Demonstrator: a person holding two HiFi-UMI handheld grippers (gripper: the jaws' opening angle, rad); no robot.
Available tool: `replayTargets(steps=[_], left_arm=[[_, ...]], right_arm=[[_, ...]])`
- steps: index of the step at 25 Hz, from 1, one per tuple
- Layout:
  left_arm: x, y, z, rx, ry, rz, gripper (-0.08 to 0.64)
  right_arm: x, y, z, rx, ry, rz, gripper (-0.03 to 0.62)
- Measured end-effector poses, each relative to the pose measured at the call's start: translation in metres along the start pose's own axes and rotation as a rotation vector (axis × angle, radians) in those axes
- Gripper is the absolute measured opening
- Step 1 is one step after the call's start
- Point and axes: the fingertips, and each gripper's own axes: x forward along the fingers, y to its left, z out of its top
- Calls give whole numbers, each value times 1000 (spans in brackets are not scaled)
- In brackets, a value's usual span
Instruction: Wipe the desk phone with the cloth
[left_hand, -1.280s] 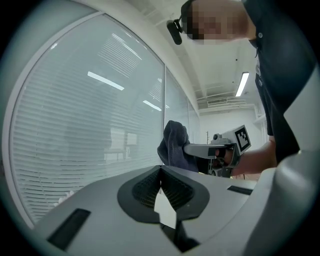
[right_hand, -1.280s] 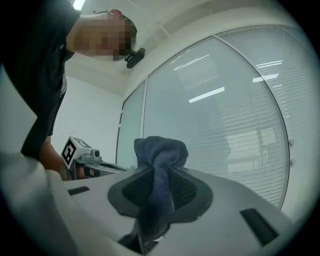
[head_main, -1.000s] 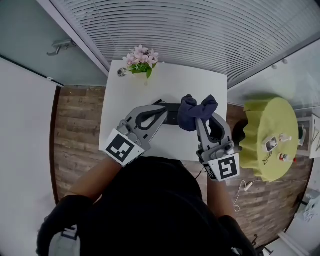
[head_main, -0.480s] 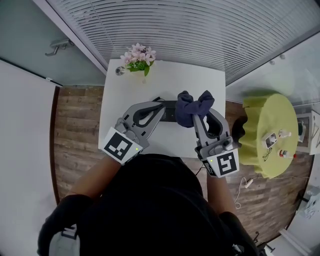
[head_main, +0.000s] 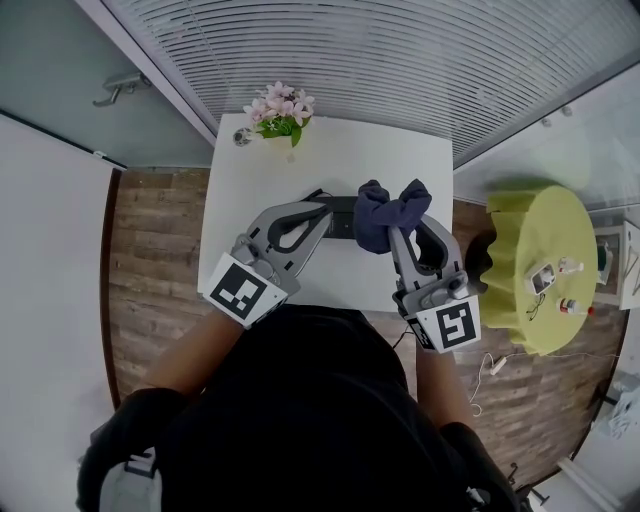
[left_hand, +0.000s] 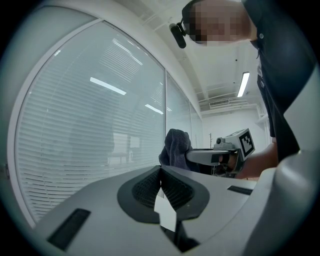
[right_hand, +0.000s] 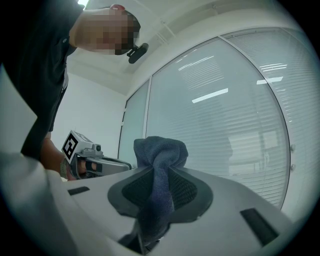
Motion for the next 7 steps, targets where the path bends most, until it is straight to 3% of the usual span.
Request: replayTargets(steps=[7], left_arm=[[-2,-6,-1,-1,1,3,11]], right_arm=[[-4,2,1,-3,-2,6,97]])
